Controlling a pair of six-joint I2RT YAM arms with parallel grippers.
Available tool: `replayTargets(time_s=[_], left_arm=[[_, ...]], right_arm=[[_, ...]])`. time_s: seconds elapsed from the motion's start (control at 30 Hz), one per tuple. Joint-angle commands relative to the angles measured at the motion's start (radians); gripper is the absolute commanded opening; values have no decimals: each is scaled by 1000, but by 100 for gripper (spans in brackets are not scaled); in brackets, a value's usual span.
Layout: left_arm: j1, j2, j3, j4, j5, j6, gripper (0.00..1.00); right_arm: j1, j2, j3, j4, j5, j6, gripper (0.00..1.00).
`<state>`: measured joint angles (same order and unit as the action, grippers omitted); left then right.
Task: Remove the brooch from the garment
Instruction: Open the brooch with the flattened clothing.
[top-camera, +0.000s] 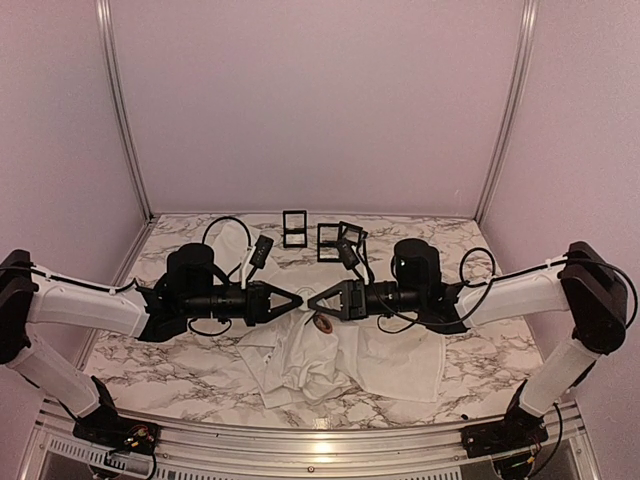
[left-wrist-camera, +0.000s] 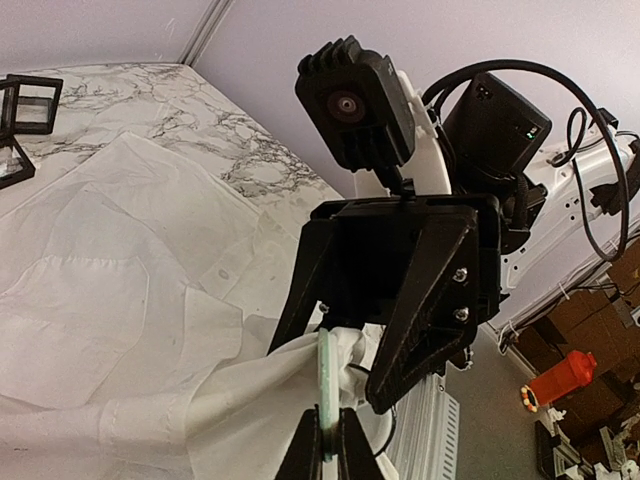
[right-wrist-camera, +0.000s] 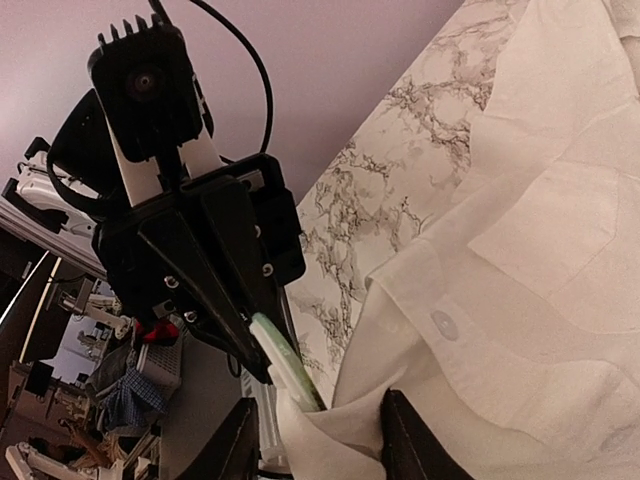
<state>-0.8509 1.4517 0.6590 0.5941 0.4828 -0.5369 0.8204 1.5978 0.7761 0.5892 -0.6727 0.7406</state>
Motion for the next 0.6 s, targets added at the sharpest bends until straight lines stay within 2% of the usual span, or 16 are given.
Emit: replayTargets(time_s=[0.0,0.27,0.57], left_arm=[[-15,-35,25,23,-24,39,0],[-24,-48,21,14,-32,58,0],[-42,-50,30,-18,-28,99,0]], right_arm=[[-5,20,3,47,-24,35,37],[-17,35,-22,114,-39,88,26],[-38,41,-47,218,-73,156,26]])
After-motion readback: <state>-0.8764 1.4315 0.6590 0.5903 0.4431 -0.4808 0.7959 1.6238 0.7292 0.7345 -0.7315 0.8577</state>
